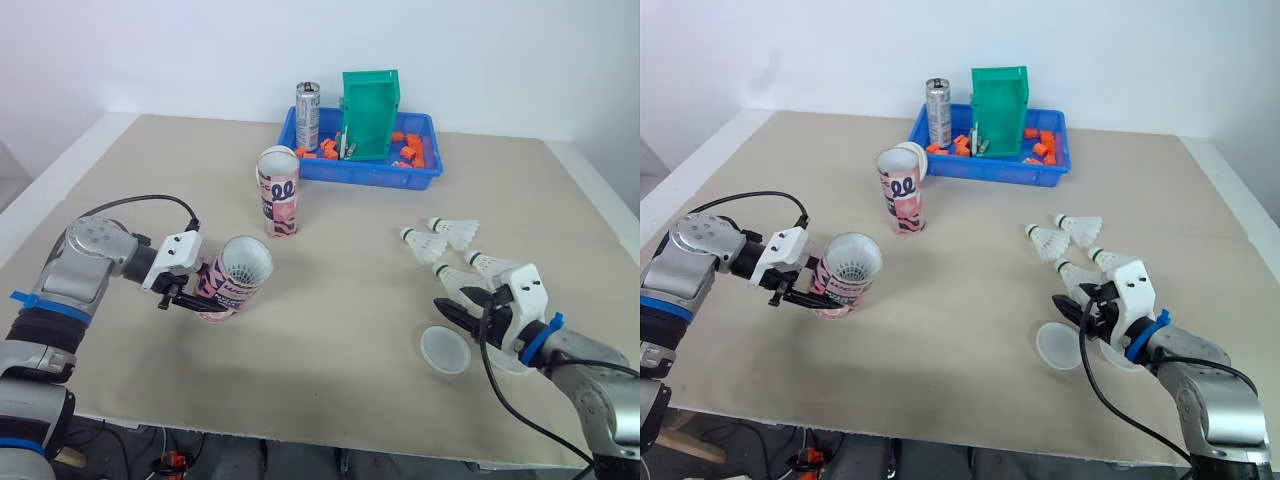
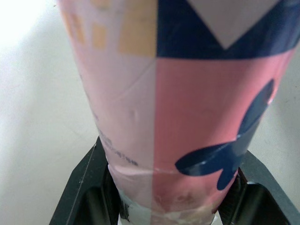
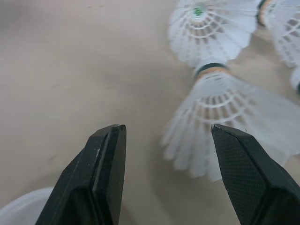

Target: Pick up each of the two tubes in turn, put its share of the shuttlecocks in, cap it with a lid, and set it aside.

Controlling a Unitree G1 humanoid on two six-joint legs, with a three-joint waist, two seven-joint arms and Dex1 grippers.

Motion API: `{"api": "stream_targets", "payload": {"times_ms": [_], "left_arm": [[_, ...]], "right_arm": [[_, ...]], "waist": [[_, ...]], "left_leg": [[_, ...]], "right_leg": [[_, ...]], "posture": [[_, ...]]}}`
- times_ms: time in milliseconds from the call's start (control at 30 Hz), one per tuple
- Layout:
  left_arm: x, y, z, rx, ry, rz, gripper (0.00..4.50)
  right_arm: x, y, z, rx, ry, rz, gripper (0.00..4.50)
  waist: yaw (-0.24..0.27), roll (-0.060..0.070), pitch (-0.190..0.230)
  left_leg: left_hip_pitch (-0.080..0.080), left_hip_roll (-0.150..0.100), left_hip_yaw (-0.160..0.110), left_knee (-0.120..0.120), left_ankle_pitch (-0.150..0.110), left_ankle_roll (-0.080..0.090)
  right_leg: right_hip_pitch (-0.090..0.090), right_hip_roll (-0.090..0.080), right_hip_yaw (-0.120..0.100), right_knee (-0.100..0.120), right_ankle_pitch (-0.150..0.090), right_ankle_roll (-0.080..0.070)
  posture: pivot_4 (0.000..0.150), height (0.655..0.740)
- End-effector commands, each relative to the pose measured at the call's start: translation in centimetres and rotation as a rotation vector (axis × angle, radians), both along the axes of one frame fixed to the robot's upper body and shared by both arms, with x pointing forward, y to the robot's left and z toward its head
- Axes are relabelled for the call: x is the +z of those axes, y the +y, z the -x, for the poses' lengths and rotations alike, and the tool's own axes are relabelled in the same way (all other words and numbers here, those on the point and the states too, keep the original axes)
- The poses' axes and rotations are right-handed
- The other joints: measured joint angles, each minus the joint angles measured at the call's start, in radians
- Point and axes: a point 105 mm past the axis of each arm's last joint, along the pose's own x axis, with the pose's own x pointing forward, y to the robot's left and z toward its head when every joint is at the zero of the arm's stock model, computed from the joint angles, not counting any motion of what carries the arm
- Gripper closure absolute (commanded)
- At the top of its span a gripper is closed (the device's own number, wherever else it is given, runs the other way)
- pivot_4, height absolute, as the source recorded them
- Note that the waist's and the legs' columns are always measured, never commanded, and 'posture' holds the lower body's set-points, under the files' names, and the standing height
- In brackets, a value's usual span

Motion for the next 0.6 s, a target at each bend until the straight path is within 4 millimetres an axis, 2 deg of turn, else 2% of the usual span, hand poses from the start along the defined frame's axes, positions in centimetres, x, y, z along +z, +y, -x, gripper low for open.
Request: {"api": "stream_targets", "payload": {"times_ms": [33, 133, 267, 300, 467, 533, 600], "left_arm": [[-0.5, -0.5, 0.3, -0.017, 0.015, 0.002, 2.29], [-0.4, -0.5, 0.3, -0.016, 0.015, 0.002, 2.29], [-0.4, -0.4, 0.3, -0.016, 0.012, 0.001, 2.29], [-0.4, -0.4, 0.3, -0.016, 0.012, 0.002, 2.29], [-0.3, -0.5, 0.3, -0.019, 0.013, 0.003, 2.29], [-0.3, -0.6, 0.2, -0.02, 0.013, 0.003, 2.29], [-0.3, -0.7, 0.0, -0.022, 0.011, 0.004, 2.29]], "right_arm": [[1.0, -0.7, -0.9, -0.034, -0.061, 0.03, 1.37], [1.4, -0.2, -0.7, -0.01, -0.077, 0.027, 2.16], [2.7, 0.0, 0.1, 0.016, -0.112, 0.034, 4.21], [3.0, 0.0, 0.3, 0.025, -0.119, 0.039, 4.48], [6.5, 2.5, 2.8, 0.204, -0.18, 0.041, 4.48], [8.1, 4.4, 4.1, 0.338, -0.195, 0.05, 4.48], [9.9, 7.1, 5.2, 0.505, -0.215, 0.049, 4.48]], "waist": [[0.0, 0.0, 0.0], [0.0, 0.0, 0.0], [0.0, 0.0, 0.0], [0.0, 0.0, 0.0], [0.0, 0.001, 0.0], [0.0, 0.001, 0.0], [-0.001, 0.001, 0.0]], "left_leg": [[0.0, 0.0, 0.0, 0.0, 0.0, 0.0], [0.0, 0.0, 0.0, -0.001, 0.0, 0.0], [0.0, -0.001, -0.001, -0.002, 0.0, 0.0], [0.0, -0.001, -0.001, -0.002, 0.0, 0.0], [0.0, -0.001, -0.001, -0.002, 0.0, 0.0], [0.0, -0.001, -0.001, -0.002, 0.0, 0.0], [0.0, 0.0, -0.001, -0.002, 0.0, 0.0]], "right_leg": [[0.0, 0.0, 0.0, 0.0, 0.0, 0.0], [0.0, 0.0, 0.0, 0.0, -0.001, 0.001], [0.0, 0.0, 0.0, 0.0, -0.001, 0.001], [0.0, 0.0, 0.0, 0.0, -0.001, 0.001], [0.0, 0.0, 0.0, 0.0, -0.001, 0.001], [0.0, 0.0, 0.0, 0.0, -0.001, 0.001], [0.0, 0.0, 0.0, 0.0, -0.001, 0.001]], "posture": [[0.15, 0.7362], [0.15, 0.7362], [0.15, 0.7362], [0.15, 0.7362], [0.15, 0.7362], [0.15, 0.7362], [0.15, 0.7362]]}}
